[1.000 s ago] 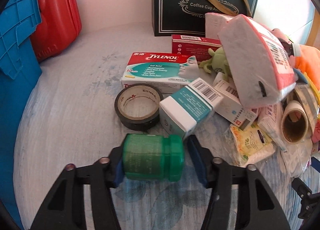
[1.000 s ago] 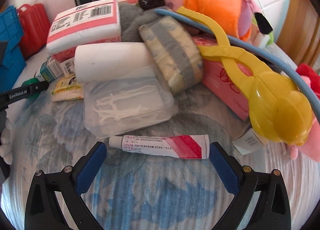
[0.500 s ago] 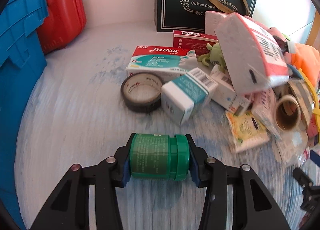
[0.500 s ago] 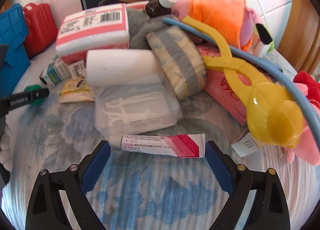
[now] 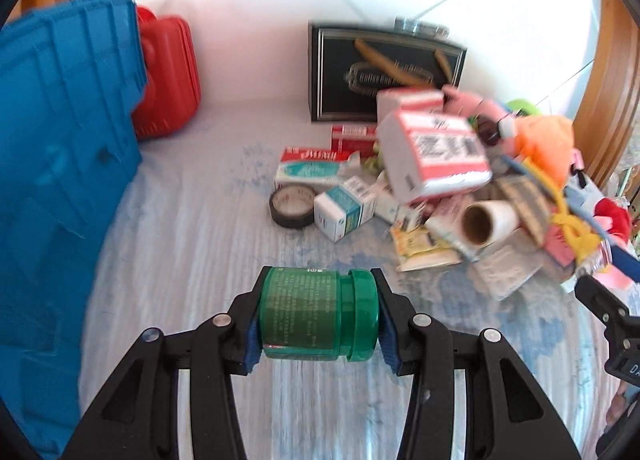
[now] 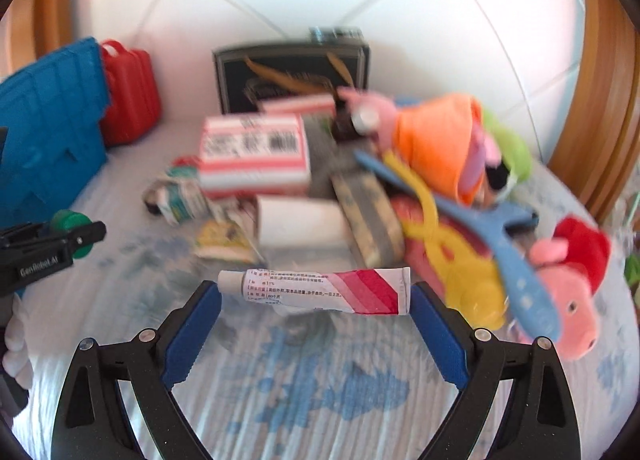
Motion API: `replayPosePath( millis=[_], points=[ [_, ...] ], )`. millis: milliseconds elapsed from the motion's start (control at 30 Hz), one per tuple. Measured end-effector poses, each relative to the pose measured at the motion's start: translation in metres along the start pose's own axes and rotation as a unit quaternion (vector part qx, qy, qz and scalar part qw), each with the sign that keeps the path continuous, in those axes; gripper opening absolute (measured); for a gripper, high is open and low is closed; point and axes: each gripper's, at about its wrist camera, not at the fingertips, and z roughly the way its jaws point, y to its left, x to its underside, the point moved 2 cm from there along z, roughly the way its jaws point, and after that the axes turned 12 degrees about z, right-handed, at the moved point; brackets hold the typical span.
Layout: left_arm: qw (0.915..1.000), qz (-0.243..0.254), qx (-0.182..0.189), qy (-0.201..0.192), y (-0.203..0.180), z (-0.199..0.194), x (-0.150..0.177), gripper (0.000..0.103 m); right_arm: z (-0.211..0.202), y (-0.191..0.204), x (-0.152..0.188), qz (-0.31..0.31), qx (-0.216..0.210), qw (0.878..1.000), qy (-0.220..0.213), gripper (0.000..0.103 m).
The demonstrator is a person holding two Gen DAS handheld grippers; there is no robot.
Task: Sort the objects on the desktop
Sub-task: 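Carry the green jar with left gripper while right carries the ointment tube over the crate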
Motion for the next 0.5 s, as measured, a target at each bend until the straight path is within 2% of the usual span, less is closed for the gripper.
replayPosePath(
  millis=[267, 500],
  points=[
    [0.9969, -0.006, -0.033, -0.071, 0.006, -0.089, -0.002, 0.045, -0.067, 0.036, -0.022, -0.042, -0.045, 0.996, -0.072, 0.095],
    [0.9868, -0.014, -0.085, -0.138, 0.021, -0.165, -0.004, 0.045, -0.118, 0.079, -0.038, -0.080, -0.083, 0.985, -0.131, 0.095]
  ],
)
